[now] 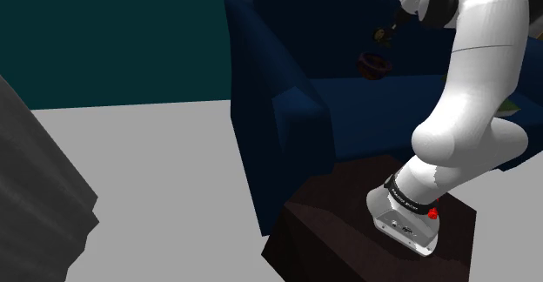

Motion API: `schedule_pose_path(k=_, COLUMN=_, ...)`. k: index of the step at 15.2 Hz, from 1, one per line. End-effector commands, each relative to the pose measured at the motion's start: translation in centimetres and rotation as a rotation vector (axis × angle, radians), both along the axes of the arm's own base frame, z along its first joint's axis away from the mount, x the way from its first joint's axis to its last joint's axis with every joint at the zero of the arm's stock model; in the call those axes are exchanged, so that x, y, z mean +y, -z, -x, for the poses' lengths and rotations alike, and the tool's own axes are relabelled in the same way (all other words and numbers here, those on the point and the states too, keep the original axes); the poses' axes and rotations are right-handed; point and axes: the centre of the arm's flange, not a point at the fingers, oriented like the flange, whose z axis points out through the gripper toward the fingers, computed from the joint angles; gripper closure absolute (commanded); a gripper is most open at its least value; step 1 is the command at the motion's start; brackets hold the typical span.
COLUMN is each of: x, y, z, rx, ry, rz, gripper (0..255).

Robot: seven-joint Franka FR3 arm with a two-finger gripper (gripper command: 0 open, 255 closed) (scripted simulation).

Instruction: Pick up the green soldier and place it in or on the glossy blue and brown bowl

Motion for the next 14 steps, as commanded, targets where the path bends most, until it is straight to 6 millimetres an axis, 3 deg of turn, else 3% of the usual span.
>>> schedule_pose_path(k=1, x=0.0, y=1.1, z=0.0, rx=0.000, ry=0.000, rz=0.001, gripper=255)
schedule_pose_path(k=9, x=0.0, y=5.3, z=0.0, rx=0.000, ry=0.000, rz=0.001, gripper=255)
schedule_pose_path(k=14, x=0.0, y=5.3, z=0.0, rx=0.000, ry=0.000, rz=0.001, gripper=255)
